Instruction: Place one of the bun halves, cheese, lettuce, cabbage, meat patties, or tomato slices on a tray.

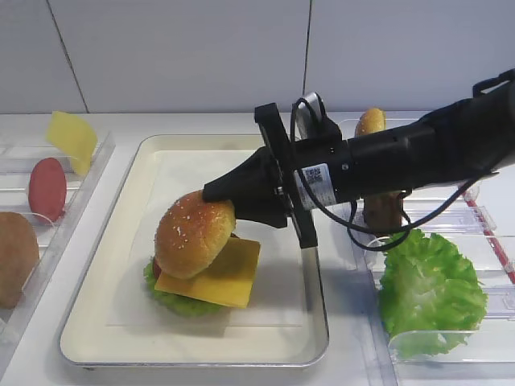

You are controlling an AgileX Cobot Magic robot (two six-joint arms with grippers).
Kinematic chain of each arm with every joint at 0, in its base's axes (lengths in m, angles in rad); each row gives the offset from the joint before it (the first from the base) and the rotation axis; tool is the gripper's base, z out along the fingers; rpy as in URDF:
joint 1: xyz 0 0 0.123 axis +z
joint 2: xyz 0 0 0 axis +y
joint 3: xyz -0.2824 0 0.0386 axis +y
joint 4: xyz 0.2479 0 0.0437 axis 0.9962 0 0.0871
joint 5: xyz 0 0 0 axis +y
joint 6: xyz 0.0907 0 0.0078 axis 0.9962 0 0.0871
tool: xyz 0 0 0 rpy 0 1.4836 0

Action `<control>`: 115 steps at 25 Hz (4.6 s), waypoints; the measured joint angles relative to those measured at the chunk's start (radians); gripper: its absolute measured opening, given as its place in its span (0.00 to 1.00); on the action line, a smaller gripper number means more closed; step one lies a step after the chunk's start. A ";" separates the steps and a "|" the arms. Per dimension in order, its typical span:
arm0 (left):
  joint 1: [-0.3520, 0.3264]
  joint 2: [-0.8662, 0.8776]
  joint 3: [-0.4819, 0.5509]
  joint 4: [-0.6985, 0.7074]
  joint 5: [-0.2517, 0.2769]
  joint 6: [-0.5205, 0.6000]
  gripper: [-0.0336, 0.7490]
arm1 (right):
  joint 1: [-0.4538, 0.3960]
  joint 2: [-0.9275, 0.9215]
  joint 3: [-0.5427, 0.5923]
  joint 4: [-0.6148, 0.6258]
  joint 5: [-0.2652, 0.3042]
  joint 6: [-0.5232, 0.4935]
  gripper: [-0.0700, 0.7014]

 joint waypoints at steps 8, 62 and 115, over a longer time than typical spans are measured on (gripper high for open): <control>0.000 0.000 0.000 -0.001 0.000 0.000 0.46 | 0.000 0.000 0.000 0.000 0.000 -0.014 0.39; 0.000 0.000 0.000 -0.002 0.000 0.000 0.46 | 0.000 0.000 -0.208 -0.401 -0.093 -0.137 0.82; 0.000 0.000 0.000 -0.002 0.000 0.000 0.46 | -0.199 -0.623 -0.433 -1.535 0.042 0.530 0.81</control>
